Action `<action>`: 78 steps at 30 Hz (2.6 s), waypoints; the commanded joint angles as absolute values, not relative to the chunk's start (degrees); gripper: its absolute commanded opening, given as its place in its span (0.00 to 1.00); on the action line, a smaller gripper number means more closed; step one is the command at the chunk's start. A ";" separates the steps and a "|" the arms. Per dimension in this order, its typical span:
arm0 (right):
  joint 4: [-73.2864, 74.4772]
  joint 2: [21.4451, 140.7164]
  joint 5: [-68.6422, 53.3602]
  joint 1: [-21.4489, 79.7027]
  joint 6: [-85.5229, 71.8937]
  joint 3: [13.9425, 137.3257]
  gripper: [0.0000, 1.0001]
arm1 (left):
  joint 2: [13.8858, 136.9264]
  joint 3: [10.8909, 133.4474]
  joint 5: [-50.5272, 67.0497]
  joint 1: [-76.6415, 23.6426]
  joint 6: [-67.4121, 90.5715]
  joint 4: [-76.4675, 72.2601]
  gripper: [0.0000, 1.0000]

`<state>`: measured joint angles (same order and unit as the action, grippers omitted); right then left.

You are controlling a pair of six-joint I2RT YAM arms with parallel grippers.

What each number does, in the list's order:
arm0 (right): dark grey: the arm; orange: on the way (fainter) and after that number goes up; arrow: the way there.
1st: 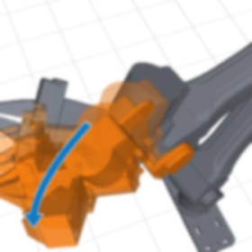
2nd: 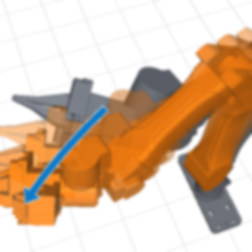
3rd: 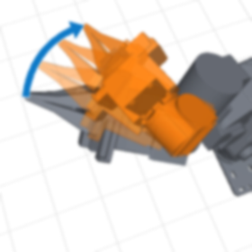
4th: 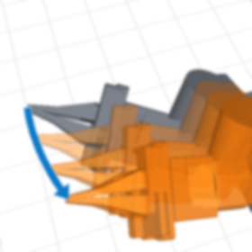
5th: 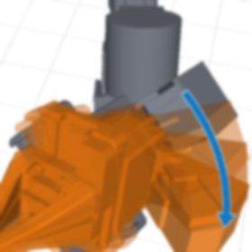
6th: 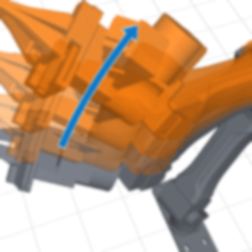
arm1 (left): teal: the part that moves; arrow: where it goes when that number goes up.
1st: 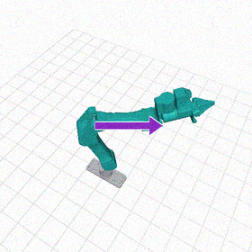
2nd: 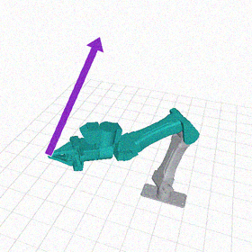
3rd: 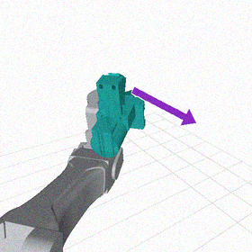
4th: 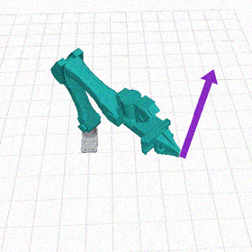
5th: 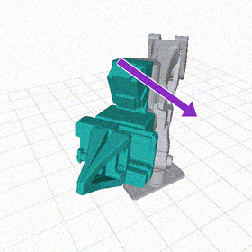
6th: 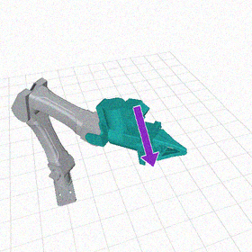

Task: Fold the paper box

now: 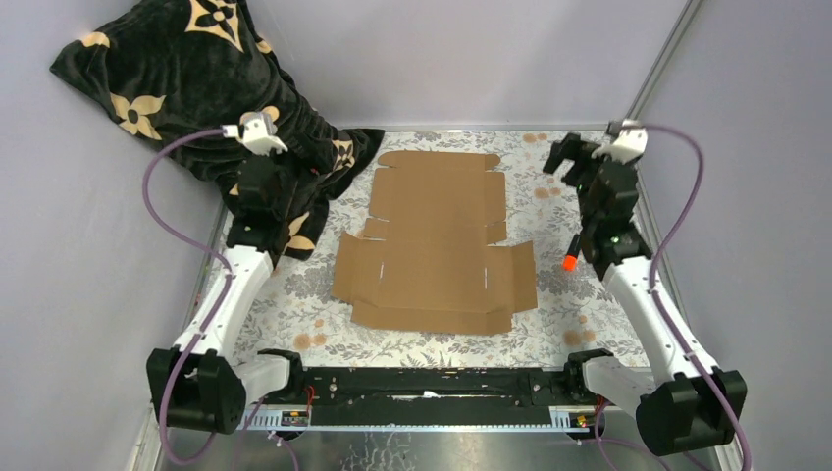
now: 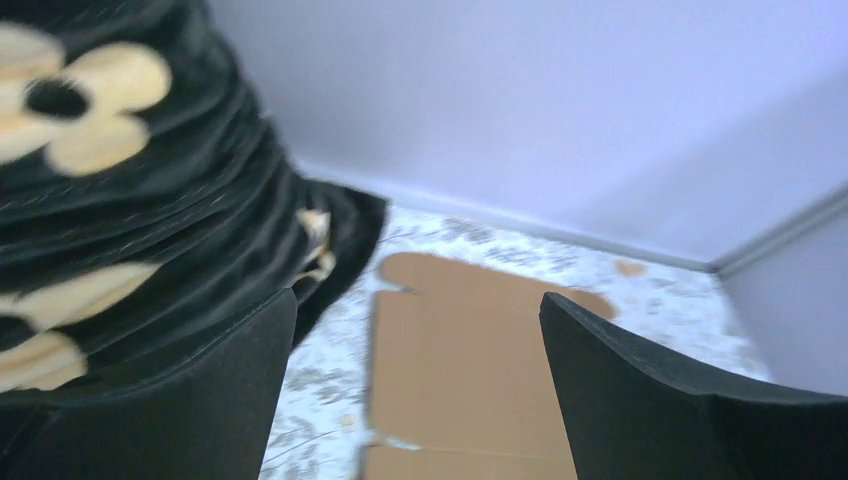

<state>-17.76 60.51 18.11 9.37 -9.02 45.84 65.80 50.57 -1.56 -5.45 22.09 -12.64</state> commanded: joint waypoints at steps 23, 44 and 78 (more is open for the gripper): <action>24.43 90.27 -9.77 9.40 -19.22 68.78 0.40 | 77.44 66.11 10.28 -8.34 26.27 17.70 0.36; 25.87 100.43 -4.83 9.40 -16.63 71.01 0.17 | 90.15 65.27 3.70 -9.65 25.81 20.17 0.00; 25.66 106.96 -3.86 9.45 -16.61 72.60 0.14 | 105.84 64.53 -1.49 -12.68 28.04 14.10 0.00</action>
<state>25.21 107.00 -3.99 9.37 -17.32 70.28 104.75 64.03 -0.67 -12.25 27.97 18.20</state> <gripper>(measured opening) 0.142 0.006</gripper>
